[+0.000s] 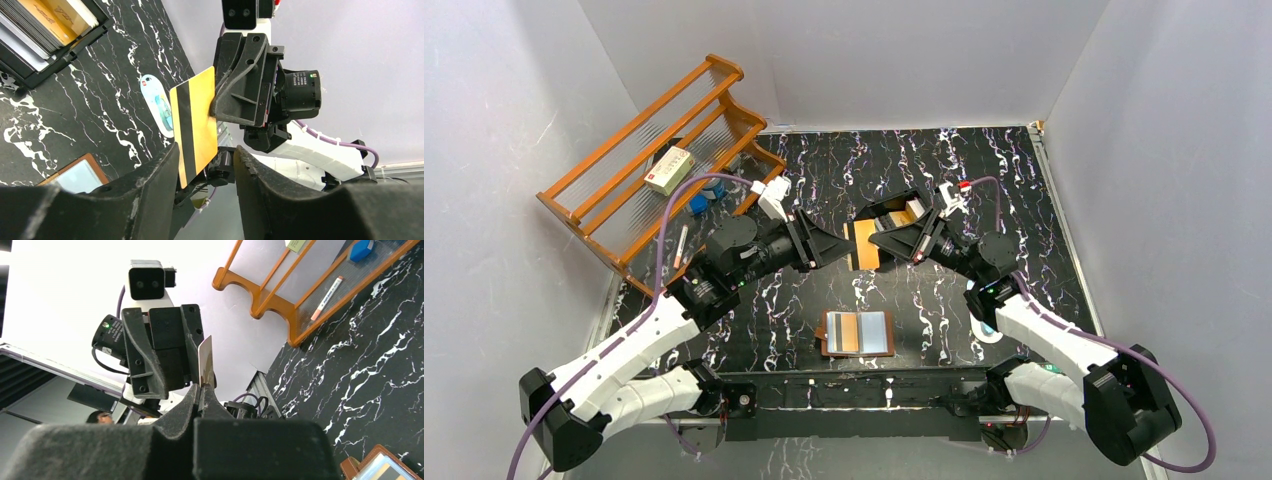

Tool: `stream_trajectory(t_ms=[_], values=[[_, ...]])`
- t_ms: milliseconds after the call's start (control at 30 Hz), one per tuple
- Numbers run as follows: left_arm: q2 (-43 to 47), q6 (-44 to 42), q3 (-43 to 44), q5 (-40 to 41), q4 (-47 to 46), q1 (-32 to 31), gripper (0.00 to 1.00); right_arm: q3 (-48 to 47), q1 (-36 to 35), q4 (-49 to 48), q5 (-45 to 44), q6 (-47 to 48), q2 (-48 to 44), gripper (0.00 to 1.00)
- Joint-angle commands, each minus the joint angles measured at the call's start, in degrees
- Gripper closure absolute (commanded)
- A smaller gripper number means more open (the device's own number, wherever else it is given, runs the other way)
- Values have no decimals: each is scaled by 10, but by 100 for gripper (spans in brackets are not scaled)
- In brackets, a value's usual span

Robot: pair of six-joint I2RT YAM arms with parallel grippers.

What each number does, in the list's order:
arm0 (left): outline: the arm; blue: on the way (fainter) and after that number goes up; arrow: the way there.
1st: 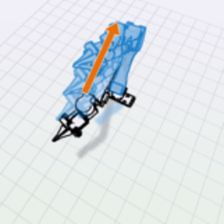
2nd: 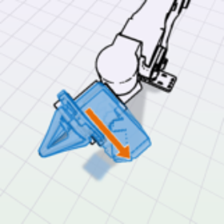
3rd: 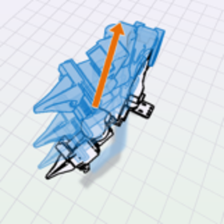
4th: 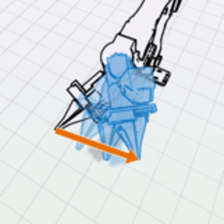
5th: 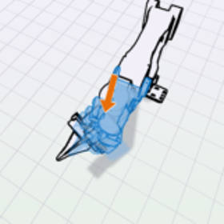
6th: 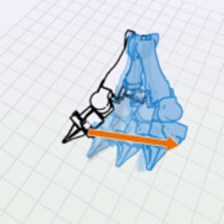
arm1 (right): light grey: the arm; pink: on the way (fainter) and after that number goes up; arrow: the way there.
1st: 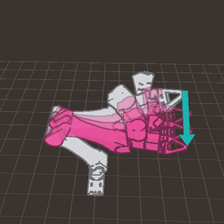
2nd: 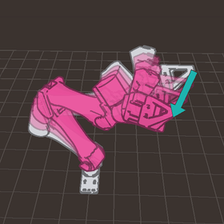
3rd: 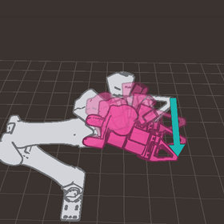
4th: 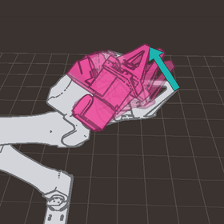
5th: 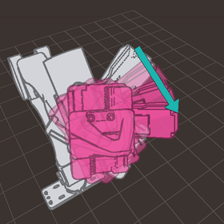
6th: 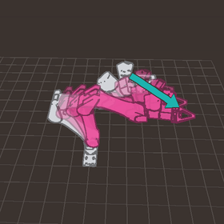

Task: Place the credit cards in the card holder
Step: Pick up the credit card from the storage box.

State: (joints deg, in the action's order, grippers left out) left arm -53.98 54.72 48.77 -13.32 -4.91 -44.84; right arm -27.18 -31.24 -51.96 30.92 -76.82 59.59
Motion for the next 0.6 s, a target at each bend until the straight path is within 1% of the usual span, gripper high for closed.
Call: stream_trajectory(t_ms=[0,67,133,267,333,567], values=[[-5,5,-3,-13,-31,-1,59,5,-11,-74,17,-24,-3,100],[-8,2,-4,-10,-25,-1,59,10,-12,-82,17,-30,-4,100],[-7,0,-5,-4,-20,-1,55,9,-13,-71,16,-26,-8,100],[-7,-4,5,22,24,-1,48,-3,-13,0,2,20,-28,100],[-4,-8,0,21,19,0,46,-6,-13,26,-3,35,-34,100],[-2,-8,1,36,28,-1,45,-8,-12,15,7,28,-30,100]])
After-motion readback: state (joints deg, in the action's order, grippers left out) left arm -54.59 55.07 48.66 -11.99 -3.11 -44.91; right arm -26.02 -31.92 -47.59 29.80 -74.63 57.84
